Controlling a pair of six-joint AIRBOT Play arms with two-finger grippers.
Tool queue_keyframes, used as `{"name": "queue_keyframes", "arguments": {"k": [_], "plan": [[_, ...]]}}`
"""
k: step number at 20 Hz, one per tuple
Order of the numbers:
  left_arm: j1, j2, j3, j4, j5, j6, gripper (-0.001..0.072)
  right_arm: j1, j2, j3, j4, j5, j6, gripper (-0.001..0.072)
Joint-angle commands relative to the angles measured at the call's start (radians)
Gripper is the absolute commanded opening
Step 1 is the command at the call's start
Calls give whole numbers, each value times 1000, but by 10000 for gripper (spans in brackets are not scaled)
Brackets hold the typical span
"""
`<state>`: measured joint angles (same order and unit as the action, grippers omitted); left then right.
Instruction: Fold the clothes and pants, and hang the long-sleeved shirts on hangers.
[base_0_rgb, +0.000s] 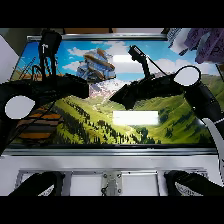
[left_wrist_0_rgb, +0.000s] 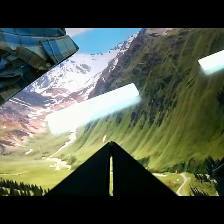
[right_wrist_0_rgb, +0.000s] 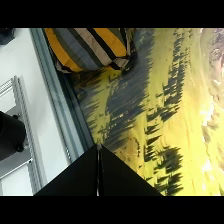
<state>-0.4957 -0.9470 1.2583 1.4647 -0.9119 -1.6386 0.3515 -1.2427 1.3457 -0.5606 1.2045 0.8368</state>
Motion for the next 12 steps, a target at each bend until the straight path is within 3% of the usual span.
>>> {"name": "queue_keyframes", "arguments": {"k": [1,5,7,9,12], "plan": [[1,0,0,2,3,0,11,1,0,0,0,0,0,14],[1,2,0,3,21,1,11,1,0,0,0,0,0,13],[3,3,0,97,4,14,31,1,0,0,0,0,0,14],[16,4,0,264,-94,-10,715,1,0,0,0,0,0,14],[154,-27,-1,399,-332,-17,716,1,0,0,0,0,0,14]]}}
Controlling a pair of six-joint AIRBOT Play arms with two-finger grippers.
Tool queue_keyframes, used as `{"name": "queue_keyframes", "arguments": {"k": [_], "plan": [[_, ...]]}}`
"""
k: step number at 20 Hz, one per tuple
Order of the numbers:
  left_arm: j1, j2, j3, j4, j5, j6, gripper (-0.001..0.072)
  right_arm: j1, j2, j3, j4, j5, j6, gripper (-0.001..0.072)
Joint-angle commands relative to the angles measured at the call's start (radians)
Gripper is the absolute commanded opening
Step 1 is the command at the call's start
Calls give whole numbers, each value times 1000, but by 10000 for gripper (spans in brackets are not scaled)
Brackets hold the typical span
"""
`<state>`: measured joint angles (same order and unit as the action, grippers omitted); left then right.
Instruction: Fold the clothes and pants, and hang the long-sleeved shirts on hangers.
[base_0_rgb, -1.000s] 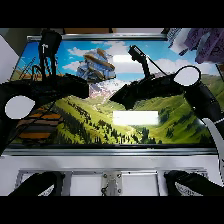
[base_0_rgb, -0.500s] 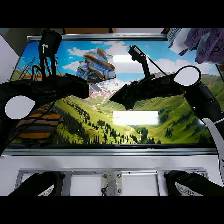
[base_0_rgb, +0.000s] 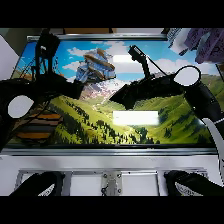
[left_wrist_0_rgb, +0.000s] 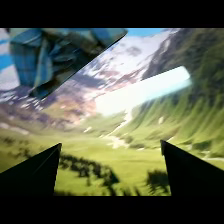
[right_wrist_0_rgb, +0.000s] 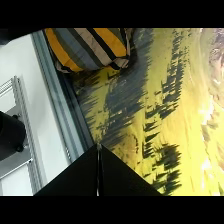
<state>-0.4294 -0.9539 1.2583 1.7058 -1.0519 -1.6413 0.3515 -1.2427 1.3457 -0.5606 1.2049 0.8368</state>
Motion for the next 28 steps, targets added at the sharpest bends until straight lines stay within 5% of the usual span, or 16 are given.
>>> {"name": "queue_keyframes", "arguments": {"k": [1,5,8,14,16,17,22,25,28], "plan": [[172,-49,-4,156,-253,-14,716,1,0,0,0,0,0,14],[486,-157,-145,150,-256,-14,716,1,0,0,0,0,0,14],[654,-220,-303,150,-128,-14,716,1,0,0,0,0,0,13],[768,-329,-417,153,-4,-13,692,1,0,0,0,0,0,14],[764,-328,-417,143,-27,-16,135,1,0,0,0,0,0,14],[759,-306,-417,119,-38,-14,11,1,0,0,1,0,0,13],[557,-21,-393,-87,-200,5,10,1,0,0,52,2,1,14],[305,119,-315,-251,-310,2,10,-5,1,2,101,1,-3,13],[-13,186,-229,-288,-251,-100,10,-98,18,14,56,-11,51,12]]}}
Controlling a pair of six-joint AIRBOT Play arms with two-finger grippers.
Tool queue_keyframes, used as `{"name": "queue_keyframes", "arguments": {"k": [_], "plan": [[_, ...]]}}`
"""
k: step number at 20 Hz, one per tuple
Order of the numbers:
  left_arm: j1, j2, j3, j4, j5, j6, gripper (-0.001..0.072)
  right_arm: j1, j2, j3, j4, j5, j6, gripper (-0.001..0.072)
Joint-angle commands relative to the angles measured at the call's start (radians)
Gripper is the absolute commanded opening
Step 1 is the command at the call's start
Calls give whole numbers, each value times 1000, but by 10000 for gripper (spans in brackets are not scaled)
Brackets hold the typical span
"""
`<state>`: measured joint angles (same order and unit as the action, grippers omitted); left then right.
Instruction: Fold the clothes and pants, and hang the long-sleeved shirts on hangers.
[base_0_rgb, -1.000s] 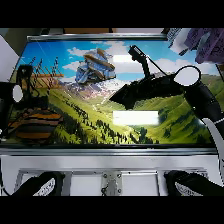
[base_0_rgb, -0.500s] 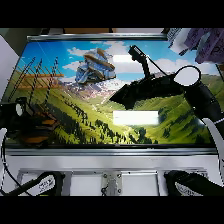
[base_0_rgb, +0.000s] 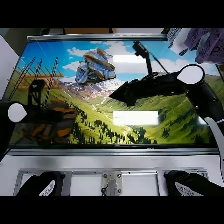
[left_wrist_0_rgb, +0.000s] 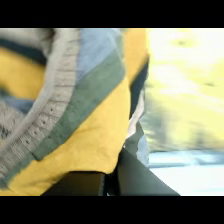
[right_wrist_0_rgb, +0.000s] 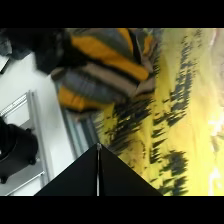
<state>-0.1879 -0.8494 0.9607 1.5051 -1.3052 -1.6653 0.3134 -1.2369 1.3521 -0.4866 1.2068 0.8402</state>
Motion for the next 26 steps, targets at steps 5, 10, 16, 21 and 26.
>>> {"name": "queue_keyframes", "arguments": {"k": [5,10,16,21,26], "plan": [[-587,-26,136,-84,319,-142,10,-256,71,8,-150,-51,202,12],[-600,-328,256,-85,484,-140,695,-344,77,8,-286,-50,261,12],[-352,-499,399,-109,323,-138,675,-313,87,1,-623,-47,434,11],[-296,-695,399,-242,206,25,675,-241,87,-164,-669,-47,555,28],[-231,-818,388,-299,50,213,675,-269,83,-398,-673,-31,463,678]]}}
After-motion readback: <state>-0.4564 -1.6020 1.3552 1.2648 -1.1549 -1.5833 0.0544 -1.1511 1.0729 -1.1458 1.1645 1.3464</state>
